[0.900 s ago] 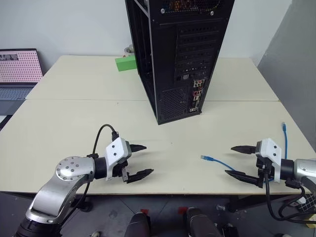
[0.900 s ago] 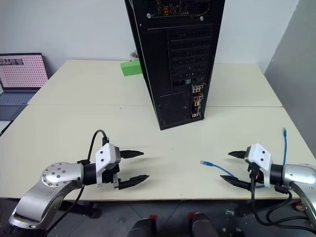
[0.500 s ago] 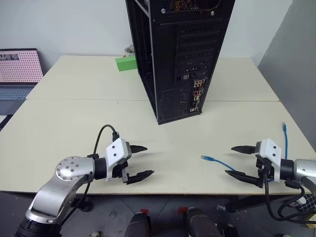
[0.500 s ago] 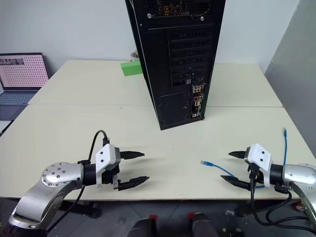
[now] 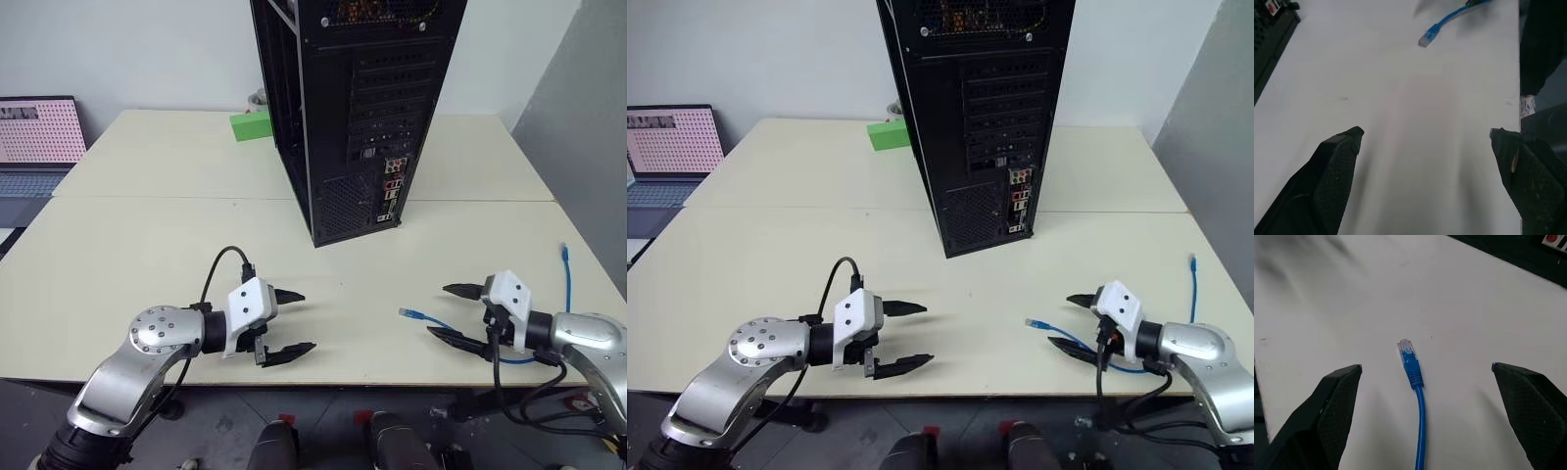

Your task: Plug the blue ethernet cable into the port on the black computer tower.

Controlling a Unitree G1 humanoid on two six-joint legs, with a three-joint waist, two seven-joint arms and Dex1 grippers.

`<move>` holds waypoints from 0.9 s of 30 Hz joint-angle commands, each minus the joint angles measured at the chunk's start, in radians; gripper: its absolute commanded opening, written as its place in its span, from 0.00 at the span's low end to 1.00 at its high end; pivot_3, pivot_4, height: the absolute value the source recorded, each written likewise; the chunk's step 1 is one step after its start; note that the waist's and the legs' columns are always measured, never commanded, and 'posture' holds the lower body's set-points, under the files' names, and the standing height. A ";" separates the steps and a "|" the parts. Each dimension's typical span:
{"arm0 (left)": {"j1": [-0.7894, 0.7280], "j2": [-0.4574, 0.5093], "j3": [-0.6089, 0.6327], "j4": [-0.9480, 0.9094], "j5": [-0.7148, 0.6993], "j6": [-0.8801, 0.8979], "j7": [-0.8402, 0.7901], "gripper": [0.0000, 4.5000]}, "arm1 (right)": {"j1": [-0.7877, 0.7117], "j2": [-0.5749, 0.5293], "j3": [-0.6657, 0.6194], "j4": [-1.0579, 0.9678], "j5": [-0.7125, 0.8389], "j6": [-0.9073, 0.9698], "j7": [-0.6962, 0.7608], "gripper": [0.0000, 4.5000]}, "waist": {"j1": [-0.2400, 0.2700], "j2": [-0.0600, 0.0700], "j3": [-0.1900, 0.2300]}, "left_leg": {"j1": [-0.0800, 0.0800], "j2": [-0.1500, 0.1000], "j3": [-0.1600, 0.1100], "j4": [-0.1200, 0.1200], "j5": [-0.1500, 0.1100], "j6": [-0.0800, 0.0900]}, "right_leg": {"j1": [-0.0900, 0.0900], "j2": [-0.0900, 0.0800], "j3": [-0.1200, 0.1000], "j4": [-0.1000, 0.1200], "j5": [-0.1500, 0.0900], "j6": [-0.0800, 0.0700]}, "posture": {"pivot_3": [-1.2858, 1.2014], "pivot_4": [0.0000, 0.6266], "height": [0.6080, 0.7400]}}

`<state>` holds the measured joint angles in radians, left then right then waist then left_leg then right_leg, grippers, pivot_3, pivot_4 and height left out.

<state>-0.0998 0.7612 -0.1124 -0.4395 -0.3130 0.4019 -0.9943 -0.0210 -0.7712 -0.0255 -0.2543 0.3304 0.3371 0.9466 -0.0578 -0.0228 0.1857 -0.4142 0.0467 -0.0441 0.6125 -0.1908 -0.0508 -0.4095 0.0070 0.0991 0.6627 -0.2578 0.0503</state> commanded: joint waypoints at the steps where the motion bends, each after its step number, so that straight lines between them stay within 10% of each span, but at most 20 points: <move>1: -0.021 -0.005 -0.012 -0.019 0.004 -0.020 -0.001 0.99 | -0.016 0.016 0.024 0.027 -0.028 -0.031 -0.005 1.00 | 0.001 0.000 0.000 | 0.000 0.000 0.000 0.000 0.000 0.000 | 0.000 0.000 0.000 0.000 0.000 0.000 | 0.52 0.24 1.00; 8: -0.032 -0.015 -0.031 -0.022 0.005 -0.016 0.000 0.99 | -0.029 0.037 0.080 0.079 -0.067 -0.065 0.008 1.00 | 0.000 0.000 0.000 | 0.000 0.000 0.000 0.000 0.000 0.000 | 0.000 0.000 0.000 0.001 0.000 0.000 | 0.52 0.24 1.00; 27: -0.140 -0.053 -0.111 0.058 0.038 -0.035 -0.032 1.00 | -0.125 0.031 0.131 0.095 -0.118 -0.102 0.051 0.02 | 0.000 0.000 0.000 | 0.001 0.000 0.000 0.001 0.000 0.000 | 0.001 0.000 0.000 0.001 0.000 0.001 | 0.52 0.24 1.00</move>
<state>-0.2141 0.7171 -0.2131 -0.3825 -0.2841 0.3938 -1.0177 -0.1188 -0.7368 0.1063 -0.1134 0.2011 0.2300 0.9845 -0.0574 -0.0228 0.1856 -0.4131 0.0467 -0.0442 0.6134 -0.1908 -0.0508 -0.4082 0.0072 0.0991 0.6637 -0.2575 0.0509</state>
